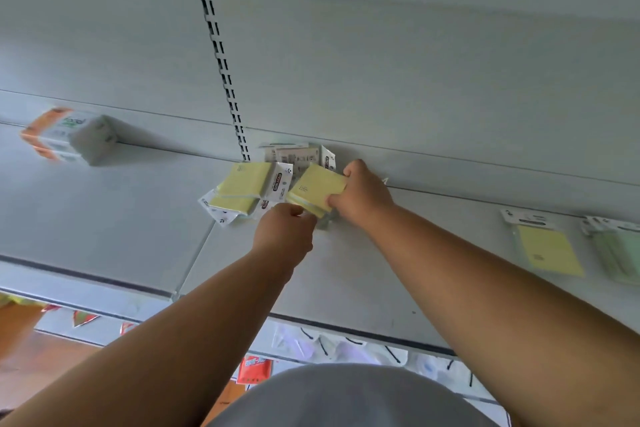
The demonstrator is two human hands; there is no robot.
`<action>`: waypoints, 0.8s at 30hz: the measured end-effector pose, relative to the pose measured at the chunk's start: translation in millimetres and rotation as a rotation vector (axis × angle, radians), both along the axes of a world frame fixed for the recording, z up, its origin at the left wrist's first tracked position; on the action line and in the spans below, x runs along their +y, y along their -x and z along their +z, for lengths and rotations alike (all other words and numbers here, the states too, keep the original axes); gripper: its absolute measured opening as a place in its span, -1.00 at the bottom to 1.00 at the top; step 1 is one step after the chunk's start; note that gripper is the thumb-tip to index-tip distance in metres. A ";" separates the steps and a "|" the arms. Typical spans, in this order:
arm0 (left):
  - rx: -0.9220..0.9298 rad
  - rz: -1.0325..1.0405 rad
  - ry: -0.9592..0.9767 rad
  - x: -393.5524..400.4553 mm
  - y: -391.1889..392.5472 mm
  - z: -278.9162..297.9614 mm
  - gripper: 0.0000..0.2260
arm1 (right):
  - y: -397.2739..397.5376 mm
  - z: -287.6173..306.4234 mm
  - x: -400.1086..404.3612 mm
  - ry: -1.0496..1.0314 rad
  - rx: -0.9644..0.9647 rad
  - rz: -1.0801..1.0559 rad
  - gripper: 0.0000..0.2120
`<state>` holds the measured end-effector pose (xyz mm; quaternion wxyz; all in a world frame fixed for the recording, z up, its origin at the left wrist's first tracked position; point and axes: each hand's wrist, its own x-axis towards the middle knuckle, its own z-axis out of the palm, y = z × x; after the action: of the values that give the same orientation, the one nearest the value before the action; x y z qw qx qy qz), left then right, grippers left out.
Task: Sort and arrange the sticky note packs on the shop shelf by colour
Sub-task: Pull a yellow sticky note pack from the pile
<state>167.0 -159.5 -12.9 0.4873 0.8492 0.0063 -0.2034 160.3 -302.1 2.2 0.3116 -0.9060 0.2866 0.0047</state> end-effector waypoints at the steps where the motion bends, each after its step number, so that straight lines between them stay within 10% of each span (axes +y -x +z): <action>1: 0.037 0.012 0.033 -0.5 0.2 0.9 -0.80 | 1.2 -1.5 0.5 -0.003 -0.031 -0.018 -0.38; 6: 0.083 0.019 0.107 -2.8 2.2 2.3 -0.85 | 19.2 -5.7 -6.3 -0.023 -0.138 -0.063 -0.17; 17: -0.055 -0.107 0.169 -57.5 50.9 -5.6 -0.87 | 102.1 3.1 -57.9 -0.708 -0.432 -0.155 -0.65; 24: -0.014 -0.326 0.130 -149.8 122.4 -14.3 -0.89 | 186.8 -6.7 -163.1 -0.296 -0.490 -0.367 -0.86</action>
<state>44.7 -309.3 -27.2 0.5019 0.8069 -0.1480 -0.2740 -26.5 -465.2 -4.5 0.4949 -0.7585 0.3577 -0.2275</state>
